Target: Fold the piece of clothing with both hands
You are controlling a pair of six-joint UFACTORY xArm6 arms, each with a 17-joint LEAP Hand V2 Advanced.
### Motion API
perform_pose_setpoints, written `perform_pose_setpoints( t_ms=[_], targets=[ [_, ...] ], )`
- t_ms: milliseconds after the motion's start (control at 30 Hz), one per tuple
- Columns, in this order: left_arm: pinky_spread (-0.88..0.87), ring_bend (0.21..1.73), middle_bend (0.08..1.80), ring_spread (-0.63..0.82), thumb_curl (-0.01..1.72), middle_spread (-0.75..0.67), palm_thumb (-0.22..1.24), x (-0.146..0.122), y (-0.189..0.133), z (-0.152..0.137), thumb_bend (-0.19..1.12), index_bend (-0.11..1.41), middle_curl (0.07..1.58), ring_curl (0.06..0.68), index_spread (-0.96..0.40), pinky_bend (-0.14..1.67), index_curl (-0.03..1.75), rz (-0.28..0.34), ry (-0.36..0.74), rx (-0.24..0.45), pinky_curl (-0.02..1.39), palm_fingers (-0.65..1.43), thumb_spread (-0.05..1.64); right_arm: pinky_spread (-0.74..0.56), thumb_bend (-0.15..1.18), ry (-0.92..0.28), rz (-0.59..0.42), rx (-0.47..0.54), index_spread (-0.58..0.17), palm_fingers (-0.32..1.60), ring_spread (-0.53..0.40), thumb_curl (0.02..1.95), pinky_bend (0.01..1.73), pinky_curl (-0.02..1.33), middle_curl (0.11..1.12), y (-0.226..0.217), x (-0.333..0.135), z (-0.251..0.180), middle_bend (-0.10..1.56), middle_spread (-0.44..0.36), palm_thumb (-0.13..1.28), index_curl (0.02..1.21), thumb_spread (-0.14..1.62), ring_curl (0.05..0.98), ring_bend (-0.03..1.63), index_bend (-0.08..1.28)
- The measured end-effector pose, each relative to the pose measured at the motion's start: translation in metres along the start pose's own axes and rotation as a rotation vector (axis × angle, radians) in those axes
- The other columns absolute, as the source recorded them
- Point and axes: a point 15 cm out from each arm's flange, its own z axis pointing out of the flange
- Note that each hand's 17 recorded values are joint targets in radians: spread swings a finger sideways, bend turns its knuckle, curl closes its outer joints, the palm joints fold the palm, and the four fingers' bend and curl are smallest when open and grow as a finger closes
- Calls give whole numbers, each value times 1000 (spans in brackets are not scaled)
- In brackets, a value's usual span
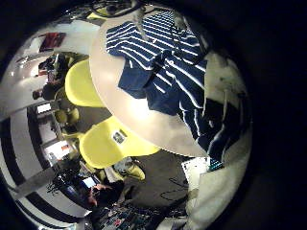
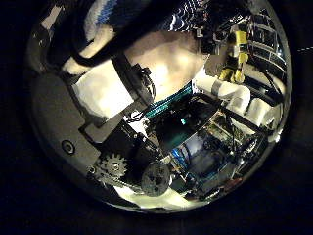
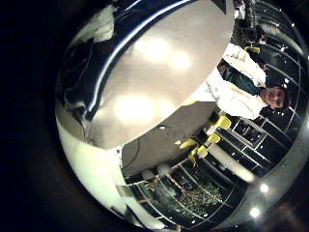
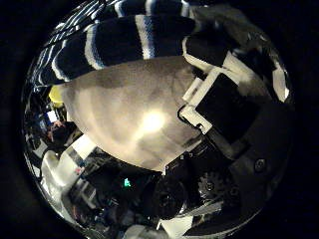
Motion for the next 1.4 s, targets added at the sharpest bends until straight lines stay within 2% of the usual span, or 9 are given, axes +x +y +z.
perform_pose_setpoints(
  t_ms=[300,467,633,733,867,1033,1233,1400],
  targets=[
    [-607,1362,867,-451,666,-632,672,6,29,-4,-12,201,1054,534,-742,1130,1459,37,17,-22,709,1060,1096,-225,66,-13,33,113,-345,987,-265,647,1340,763,934,41,25,-53,1226,-226,1068,911,1084,747,1372,1070],
    [-609,1357,859,-452,665,-638,673,13,51,-11,-12,194,1060,535,-732,1125,1475,51,36,-31,710,1064,1100,-215,48,-21,41,113,-329,963,-257,697,1332,830,946,72,30,-71,1250,-212,1070,938,1089,773,1397,1086],
    [-610,1357,849,-449,667,-643,676,6,61,-33,-10,199,1065,536,-721,1118,1487,35,20,-16,711,1073,1102,-211,35,-24,54,147,-320,949,-253,734,1321,879,950,84,33,-87,1268,-204,1071,952,1091,787,1405,1095],
    [-613,1356,844,-448,673,-646,691,-5,53,-52,-6,198,1067,536,-715,1118,1493,17,-2,10,713,1075,1107,-208,26,-24,64,176,-316,952,-250,756,1316,905,950,78,38,-102,1271,-200,1072,959,1093,793,1407,1097],
    [-616,1356,842,-446,679,-651,688,-24,16,-71,-11,197,1073,540,-706,1119,1502,-23,-11,31,717,1069,1104,-205,14,-23,72,169,-309,954,-247,782,1300,939,950,55,45,-116,1271,-195,1073,964,1096,798,1407,1102],
    [-615,1359,839,-443,680,-658,691,-46,-47,-67,-9,194,1082,544,-695,1113,1514,-67,-8,28,722,1060,1112,-205,1,-29,94,113,-305,954,-245,809,1279,975,949,13,62,-115,1272,-192,1075,971,1100,806,1409,1105],
    [-620,1367,831,-442,680,-665,693,-65,-129,-36,-10,193,1099,554,-676,1101,1531,-98,-2,25,741,1008,1120,-210,-10,-43,107,32,-303,943,-246,832,1248,1023,949,-48,78,-93,1280,-189,1046,979,1100,815,1409,1101],
    [-628,1377,829,-442,680,-672,696,-82,-183,0,-9,191,1112,560,-659,1096,1545,-147,1,30,756,978,1127,-220,-31,-52,117,-3,-305,868,-248,785,1218,1034,946,-109,90,-76,1269,-187,921,984,1136,818,1391,1071]
  ],
)
